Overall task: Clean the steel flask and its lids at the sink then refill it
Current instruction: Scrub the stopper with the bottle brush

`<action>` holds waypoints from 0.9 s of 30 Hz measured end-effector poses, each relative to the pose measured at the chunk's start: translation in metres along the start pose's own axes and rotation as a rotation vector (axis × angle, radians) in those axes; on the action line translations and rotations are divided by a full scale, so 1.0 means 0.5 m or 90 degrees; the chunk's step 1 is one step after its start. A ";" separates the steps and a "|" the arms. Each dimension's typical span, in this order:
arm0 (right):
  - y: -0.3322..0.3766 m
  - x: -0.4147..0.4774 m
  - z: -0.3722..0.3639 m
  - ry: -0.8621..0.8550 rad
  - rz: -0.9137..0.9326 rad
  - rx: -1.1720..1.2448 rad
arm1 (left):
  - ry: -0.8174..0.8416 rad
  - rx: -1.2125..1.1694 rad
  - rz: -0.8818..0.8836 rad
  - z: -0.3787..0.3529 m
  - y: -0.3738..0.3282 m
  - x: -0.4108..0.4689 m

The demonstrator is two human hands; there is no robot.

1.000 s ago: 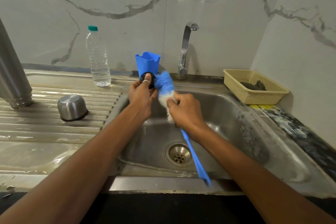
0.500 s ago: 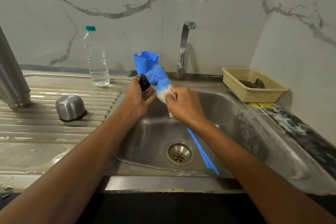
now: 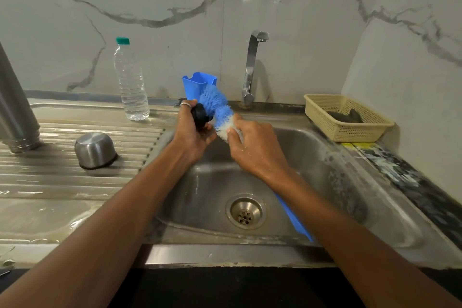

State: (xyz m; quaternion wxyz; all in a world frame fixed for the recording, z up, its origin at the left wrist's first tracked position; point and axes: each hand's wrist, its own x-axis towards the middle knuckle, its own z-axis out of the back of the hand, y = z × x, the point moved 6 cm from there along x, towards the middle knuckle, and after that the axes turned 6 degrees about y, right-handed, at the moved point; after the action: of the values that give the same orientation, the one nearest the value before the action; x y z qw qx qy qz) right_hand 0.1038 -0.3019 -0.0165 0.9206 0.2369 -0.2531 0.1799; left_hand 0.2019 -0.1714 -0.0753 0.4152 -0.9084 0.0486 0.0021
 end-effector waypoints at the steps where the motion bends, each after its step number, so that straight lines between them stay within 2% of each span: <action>1: 0.006 -0.003 0.000 0.001 0.015 0.001 | 0.001 0.000 0.003 0.000 0.000 0.001; 6: -0.017 0.005 -0.008 0.019 -0.019 -0.051 | -0.017 0.037 0.026 0.007 0.005 -0.004; 10: -0.012 0.002 -0.003 0.005 -0.001 -0.057 | -0.012 0.068 0.052 0.000 0.008 -0.009; 14: -0.022 0.002 0.002 0.000 0.001 -0.058 | 0.007 0.224 0.127 0.003 0.020 -0.017; 18: -0.019 -0.001 0.005 0.001 0.017 -0.046 | 0.025 0.323 0.109 0.001 0.016 -0.019; 23: -0.033 0.004 0.009 0.023 -0.015 -0.014 | -0.040 0.235 0.049 0.017 -0.003 -0.003; 27: -0.055 0.008 0.016 0.009 -0.065 0.022 | -0.040 0.185 0.049 0.007 0.001 -0.008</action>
State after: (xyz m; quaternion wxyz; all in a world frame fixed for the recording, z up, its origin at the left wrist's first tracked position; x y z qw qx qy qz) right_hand 0.1168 -0.3279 -0.0178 0.9261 0.2641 -0.2312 0.1387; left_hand 0.1982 -0.1689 -0.0777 0.5430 -0.8359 0.0698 0.0395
